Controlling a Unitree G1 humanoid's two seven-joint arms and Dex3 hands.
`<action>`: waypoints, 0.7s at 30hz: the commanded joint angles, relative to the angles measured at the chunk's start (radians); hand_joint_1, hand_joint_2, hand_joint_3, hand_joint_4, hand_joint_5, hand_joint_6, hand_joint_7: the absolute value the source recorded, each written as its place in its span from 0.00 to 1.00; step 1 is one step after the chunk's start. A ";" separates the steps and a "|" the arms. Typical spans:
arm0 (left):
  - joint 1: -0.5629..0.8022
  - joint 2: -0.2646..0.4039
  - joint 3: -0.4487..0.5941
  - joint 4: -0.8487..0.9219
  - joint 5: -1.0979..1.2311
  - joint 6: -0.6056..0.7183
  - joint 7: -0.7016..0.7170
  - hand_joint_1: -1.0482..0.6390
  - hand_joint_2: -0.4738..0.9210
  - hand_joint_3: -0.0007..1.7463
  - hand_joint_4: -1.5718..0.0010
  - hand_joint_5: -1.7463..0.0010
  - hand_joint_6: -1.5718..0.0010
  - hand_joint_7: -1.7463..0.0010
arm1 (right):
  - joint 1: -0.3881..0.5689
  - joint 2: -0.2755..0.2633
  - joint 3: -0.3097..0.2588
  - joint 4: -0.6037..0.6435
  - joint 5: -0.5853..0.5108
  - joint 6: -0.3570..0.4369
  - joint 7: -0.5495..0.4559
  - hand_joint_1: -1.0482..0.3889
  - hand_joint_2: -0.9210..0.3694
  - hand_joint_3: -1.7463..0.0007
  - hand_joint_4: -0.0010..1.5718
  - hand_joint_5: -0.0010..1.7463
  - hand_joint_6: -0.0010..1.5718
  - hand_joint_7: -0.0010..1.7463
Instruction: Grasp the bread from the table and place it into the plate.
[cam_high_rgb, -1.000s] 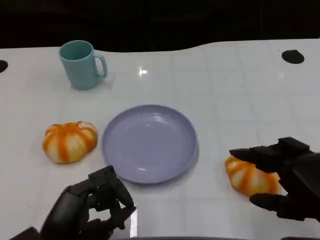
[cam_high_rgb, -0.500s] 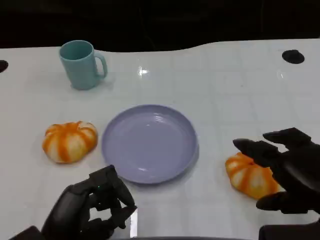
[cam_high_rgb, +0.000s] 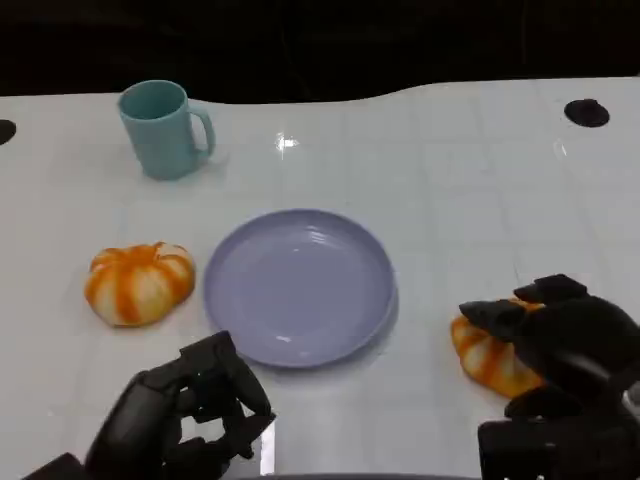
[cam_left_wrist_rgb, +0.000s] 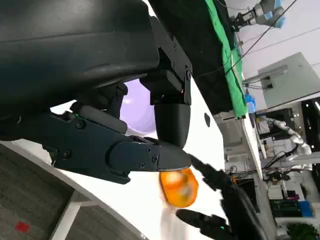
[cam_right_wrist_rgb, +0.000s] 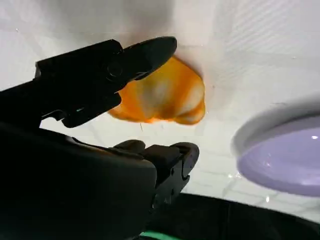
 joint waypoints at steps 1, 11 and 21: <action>0.007 0.009 0.005 -0.007 -0.007 -0.004 0.000 0.31 1.00 0.19 0.56 0.00 0.62 0.10 | -0.067 0.004 0.041 0.133 -0.013 0.013 -0.062 0.29 0.04 0.99 0.04 0.23 0.18 0.00; 0.007 0.007 0.005 -0.008 -0.006 -0.007 0.001 0.30 1.00 0.19 0.56 0.00 0.62 0.09 | -0.141 0.025 0.047 0.375 0.102 -0.141 -0.380 0.61 0.01 0.96 0.58 0.70 0.69 0.12; 0.006 0.006 0.001 -0.007 0.005 -0.008 0.006 0.30 1.00 0.19 0.57 0.00 0.63 0.10 | -0.161 0.002 0.051 0.441 0.142 -0.287 -0.561 0.64 0.38 0.39 0.57 1.00 0.45 0.96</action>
